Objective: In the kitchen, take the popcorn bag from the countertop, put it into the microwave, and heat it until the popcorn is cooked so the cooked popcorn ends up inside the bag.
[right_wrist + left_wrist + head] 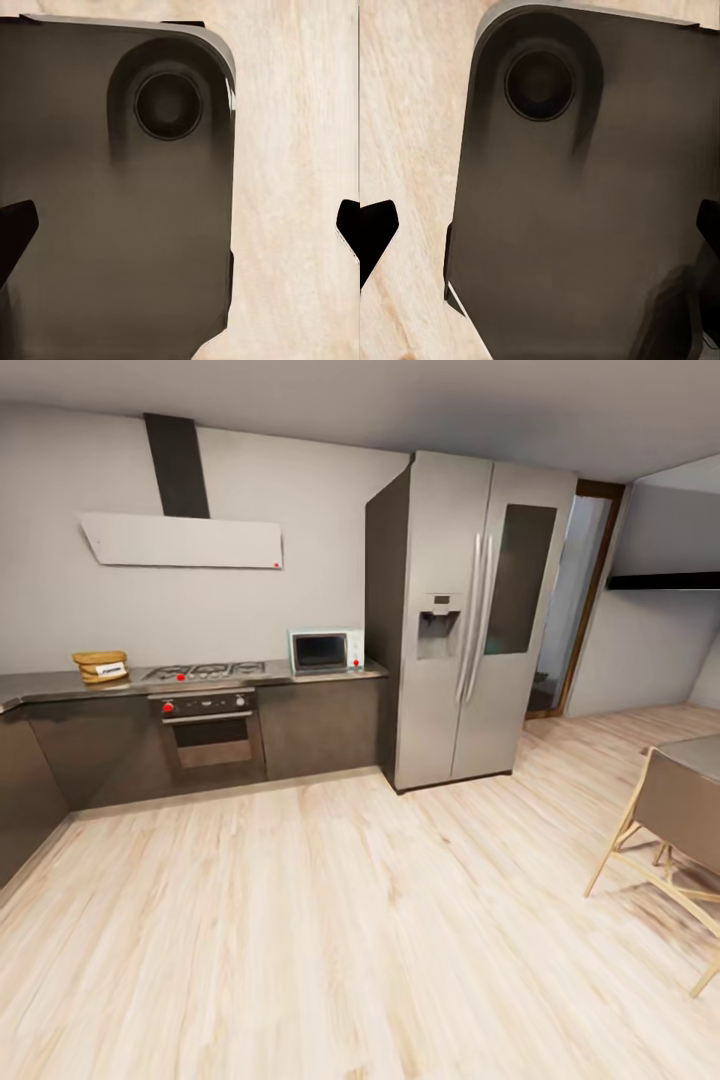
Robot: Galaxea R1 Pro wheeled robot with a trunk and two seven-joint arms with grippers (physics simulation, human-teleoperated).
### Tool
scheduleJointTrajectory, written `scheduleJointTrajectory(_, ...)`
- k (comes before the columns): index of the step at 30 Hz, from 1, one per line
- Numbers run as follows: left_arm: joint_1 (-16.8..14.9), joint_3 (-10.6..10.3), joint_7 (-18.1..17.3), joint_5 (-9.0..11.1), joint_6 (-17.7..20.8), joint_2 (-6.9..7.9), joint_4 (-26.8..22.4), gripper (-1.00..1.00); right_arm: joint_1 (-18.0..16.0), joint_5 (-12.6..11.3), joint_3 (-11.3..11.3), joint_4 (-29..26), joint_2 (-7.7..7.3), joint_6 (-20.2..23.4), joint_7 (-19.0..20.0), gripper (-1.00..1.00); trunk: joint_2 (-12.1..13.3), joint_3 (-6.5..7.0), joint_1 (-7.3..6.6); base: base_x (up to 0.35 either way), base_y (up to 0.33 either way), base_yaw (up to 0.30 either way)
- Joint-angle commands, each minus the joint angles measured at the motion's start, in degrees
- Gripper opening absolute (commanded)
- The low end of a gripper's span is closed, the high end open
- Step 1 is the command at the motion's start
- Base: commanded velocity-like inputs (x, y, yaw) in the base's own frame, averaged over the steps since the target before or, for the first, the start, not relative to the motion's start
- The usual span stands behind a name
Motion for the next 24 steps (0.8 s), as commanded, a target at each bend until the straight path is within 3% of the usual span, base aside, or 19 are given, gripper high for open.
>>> scheduleJointTrajectory(1,0.0,0.0,0.1,0.3,-0.1,-0.01,0.0,1.0,0.0,0.0,0.0,0.1,0.0,-0.3,-0.1,1.0,0.0,-0.04,0.03,0.325,0.0,0.0)
scheduleJointTrajectory(24,0.0,0.1,0.1,0.3,0.0,-0.01,0.0,1.0,0.0,0.0,0.0,0.1,0.0,-0.3,-0.1,1.0,0.0,-0.04,0.03,0.325,0.0,0.0)
